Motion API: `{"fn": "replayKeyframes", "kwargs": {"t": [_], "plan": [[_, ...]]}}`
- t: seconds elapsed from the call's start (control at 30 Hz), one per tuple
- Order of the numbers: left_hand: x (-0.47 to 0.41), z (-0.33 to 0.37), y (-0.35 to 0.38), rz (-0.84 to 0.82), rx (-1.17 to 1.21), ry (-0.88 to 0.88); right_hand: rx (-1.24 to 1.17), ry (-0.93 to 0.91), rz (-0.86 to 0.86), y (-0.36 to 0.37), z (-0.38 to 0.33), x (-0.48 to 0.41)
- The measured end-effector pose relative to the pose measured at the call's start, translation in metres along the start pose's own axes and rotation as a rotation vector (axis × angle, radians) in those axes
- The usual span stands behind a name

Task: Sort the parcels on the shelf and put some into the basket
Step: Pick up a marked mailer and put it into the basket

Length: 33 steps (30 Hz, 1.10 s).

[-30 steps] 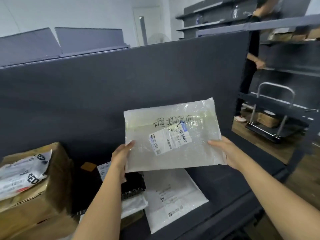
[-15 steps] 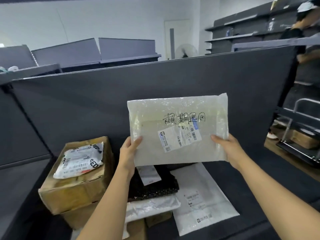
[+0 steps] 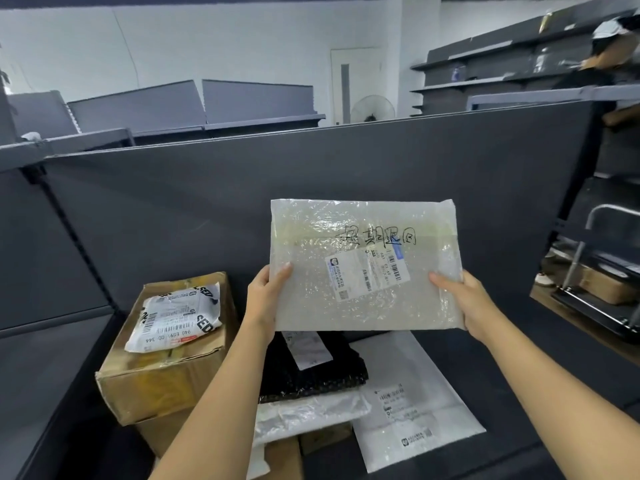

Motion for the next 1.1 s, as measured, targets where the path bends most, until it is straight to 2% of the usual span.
{"fn": "replayKeyframes", "kwargs": {"t": [0.33,0.67,0.93,1.1], "plan": [[0.003,-0.022,0.003,0.005,0.021,-0.075,0.002,0.0,0.003,-0.001,-0.003,0.012],[0.005,-0.024,0.031,-0.11,-0.03,-0.048,-0.065,0.0,0.121,-0.035,0.015,0.036],[0.02,-0.075,0.124,-0.32,-0.154,-0.162,-0.103,-0.02,0.392,-0.14,0.035,0.108],[0.076,-0.122,0.234,-0.593,-0.312,-0.197,-0.118,0.022,0.661,-0.246,0.064,0.211]]}}
Point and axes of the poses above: each hand's wrist, its own x-axis away from the middle knuckle, its own y-axis out of the palm, z = x × y, the point moved 9 cm from there along -x, towards the middle knuckle, and after that the axes turned 14 degrees about -x, right-handed, at the moved point
